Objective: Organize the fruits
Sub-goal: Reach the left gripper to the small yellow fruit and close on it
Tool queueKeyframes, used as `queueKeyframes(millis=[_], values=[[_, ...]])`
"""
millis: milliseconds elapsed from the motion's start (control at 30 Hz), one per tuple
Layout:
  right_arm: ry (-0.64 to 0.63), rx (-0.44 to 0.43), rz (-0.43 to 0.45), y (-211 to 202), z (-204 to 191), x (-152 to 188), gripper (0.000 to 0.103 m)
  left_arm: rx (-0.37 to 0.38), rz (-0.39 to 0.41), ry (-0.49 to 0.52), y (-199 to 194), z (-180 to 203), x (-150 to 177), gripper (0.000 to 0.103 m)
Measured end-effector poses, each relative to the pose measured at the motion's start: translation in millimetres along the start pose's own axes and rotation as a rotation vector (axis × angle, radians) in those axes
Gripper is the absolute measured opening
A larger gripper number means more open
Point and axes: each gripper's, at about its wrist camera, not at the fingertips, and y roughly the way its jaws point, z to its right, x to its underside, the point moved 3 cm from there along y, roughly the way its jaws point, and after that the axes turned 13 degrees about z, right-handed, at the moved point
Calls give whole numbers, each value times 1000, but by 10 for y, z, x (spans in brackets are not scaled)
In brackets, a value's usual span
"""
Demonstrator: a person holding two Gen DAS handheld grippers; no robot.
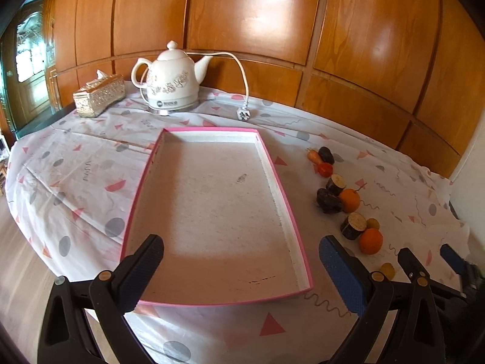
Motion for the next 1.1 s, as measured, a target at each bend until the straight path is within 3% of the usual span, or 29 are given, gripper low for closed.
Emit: queueKeyframes(millis=[267,567,867,1100], values=[[96,72,-71,146,397,125,102,41,-7,20,16,88,-5,103],[82,101,-53,103,569,127,102,161,-32,153,76,499,-7,103],[119,129,-76,95,757,239,102,226,-51,255,85,808,17,103],[132,170,-79,85,898,266,102,297,-177,246,224,924,44,101]])
